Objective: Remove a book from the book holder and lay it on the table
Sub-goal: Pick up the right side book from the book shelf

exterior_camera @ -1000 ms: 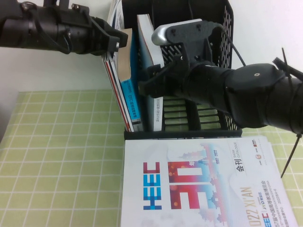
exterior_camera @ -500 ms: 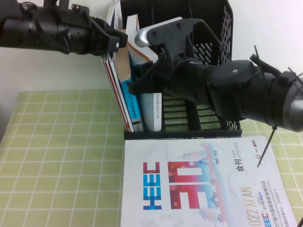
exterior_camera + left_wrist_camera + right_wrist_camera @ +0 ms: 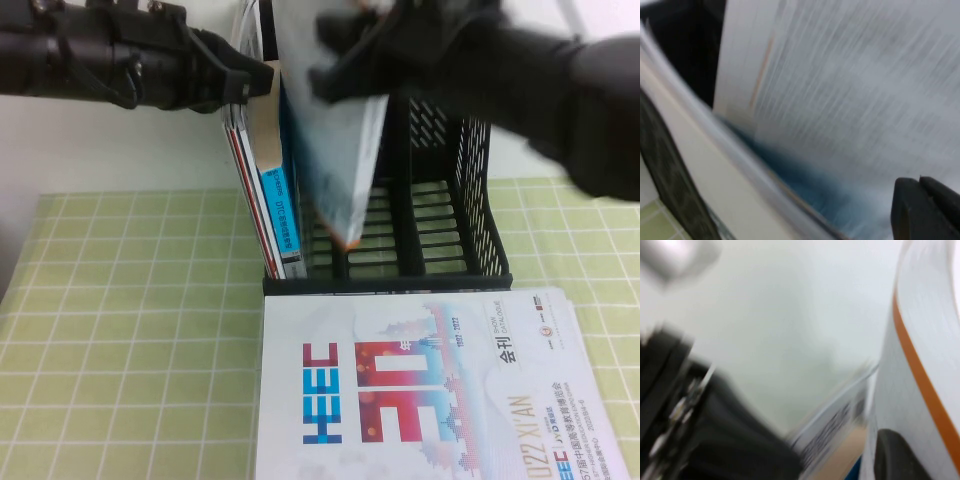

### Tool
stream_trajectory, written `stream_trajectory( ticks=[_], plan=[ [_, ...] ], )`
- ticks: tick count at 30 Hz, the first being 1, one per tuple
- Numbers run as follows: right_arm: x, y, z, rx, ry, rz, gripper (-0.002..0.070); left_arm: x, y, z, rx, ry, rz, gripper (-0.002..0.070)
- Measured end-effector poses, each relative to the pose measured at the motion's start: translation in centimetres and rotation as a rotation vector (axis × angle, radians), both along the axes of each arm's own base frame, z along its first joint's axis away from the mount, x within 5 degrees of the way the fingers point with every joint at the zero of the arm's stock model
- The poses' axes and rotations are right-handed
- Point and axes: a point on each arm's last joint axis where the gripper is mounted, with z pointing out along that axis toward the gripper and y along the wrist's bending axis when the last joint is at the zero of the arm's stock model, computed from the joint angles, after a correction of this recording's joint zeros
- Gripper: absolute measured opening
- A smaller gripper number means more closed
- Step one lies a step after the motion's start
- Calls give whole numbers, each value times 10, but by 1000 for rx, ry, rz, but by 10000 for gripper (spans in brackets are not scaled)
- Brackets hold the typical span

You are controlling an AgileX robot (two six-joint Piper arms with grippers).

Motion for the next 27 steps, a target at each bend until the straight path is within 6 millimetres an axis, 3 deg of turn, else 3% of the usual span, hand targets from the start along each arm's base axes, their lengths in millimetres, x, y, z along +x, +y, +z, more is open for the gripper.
stream_trajectory(
  ticks=[6, 13, 17, 22, 27],
  plan=[
    [-29, -42, 62, 17, -176, -57, 163, -34, 6, 38, -18, -71, -3, -3],
    [-57, -77, 98, -133, -351, -171, 164, -80, 14, 75, -51, -97, 13, -3],
    [-77, -95, 118, -74, -394, -199, 164, -104, 18, 90, -51, -120, 15, -3],
    [-89, -99, 128, 71, -366, -153, 164, -126, 22, 103, -63, -142, 8, -3],
    [-81, -92, 108, -35, -357, -147, 164, -140, 23, 108, -67, -131, -10, -3]
  ],
)
